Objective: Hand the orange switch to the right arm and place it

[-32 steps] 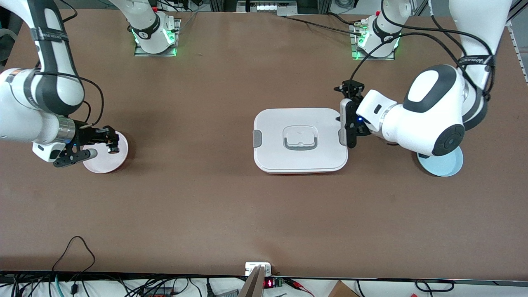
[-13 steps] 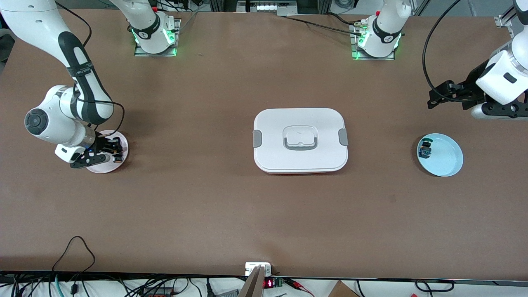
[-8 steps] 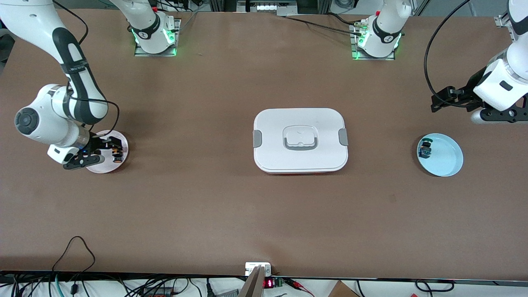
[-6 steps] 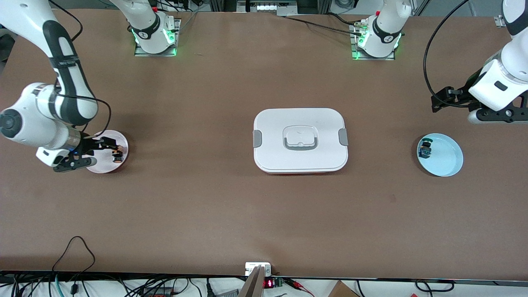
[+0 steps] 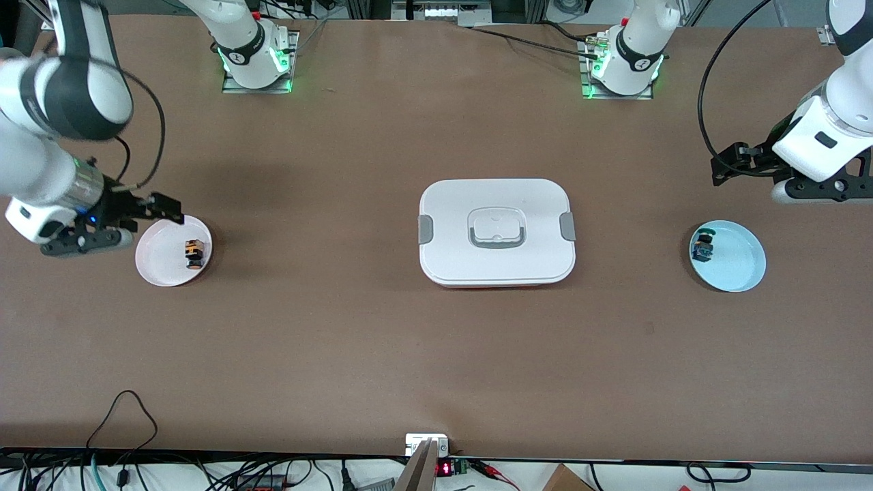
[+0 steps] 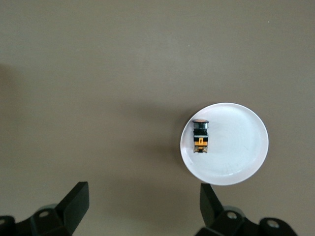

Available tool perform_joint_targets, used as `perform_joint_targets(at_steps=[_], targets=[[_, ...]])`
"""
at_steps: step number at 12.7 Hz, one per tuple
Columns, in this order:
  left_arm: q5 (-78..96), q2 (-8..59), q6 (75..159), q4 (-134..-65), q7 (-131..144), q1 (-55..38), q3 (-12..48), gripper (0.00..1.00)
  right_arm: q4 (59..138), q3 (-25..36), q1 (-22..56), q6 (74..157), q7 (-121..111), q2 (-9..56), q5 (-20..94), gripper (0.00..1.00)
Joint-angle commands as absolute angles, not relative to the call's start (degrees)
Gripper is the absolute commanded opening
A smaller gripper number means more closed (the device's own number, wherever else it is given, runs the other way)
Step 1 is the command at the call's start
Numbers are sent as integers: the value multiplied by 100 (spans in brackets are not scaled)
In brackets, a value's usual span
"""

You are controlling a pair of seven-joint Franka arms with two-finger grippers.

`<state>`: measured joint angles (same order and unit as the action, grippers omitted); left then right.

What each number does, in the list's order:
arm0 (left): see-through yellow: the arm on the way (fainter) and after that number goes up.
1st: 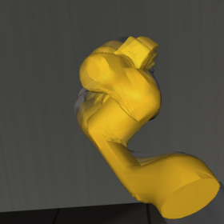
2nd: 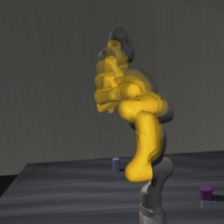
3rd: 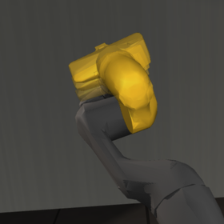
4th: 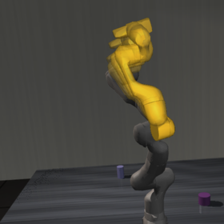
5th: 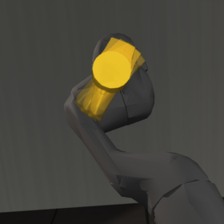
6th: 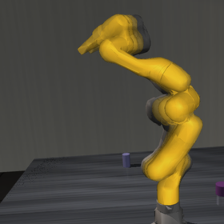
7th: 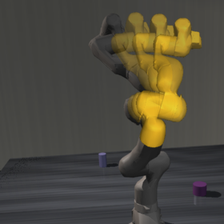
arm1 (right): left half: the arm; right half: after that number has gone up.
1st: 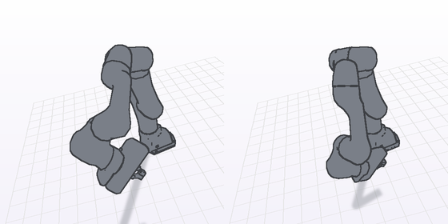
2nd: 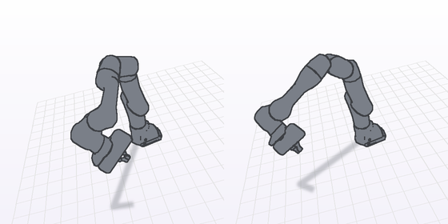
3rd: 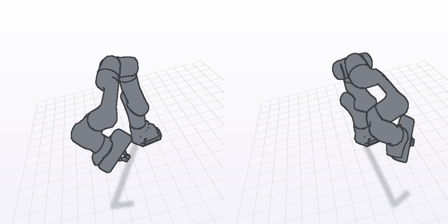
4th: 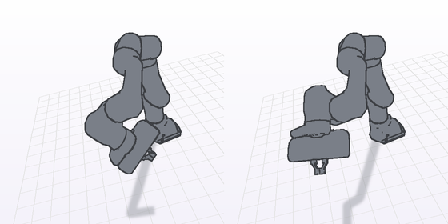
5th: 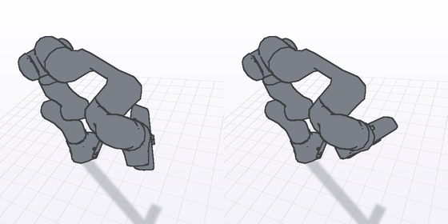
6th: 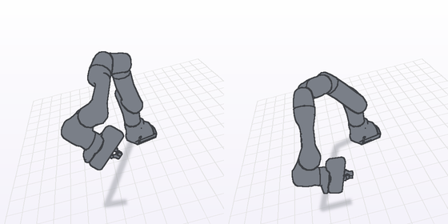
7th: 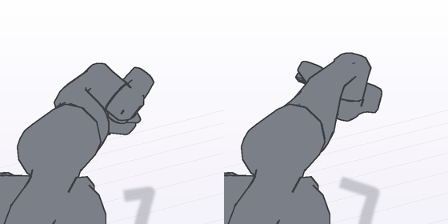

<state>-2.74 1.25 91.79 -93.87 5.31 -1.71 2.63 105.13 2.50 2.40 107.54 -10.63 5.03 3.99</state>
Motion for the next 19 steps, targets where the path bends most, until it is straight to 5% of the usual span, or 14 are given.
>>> perform_joint_targets(at_steps=[1, 4, 19], targets=[[-281, 176, 9316, -9264, 527, -149, 308, 100, 10241, 255, 272, 10119, -941, 98, 334, 100], [-255, 228, 9352, -9220, 527, -141, 299, 100, 9442, 264, 360, 9248, -853, 105, 343, 100], [-255, 229, 9334, -9202, 527, -167, 308, 100, 9158, 229, 686, 8991, -167, 220, 369, 100]])
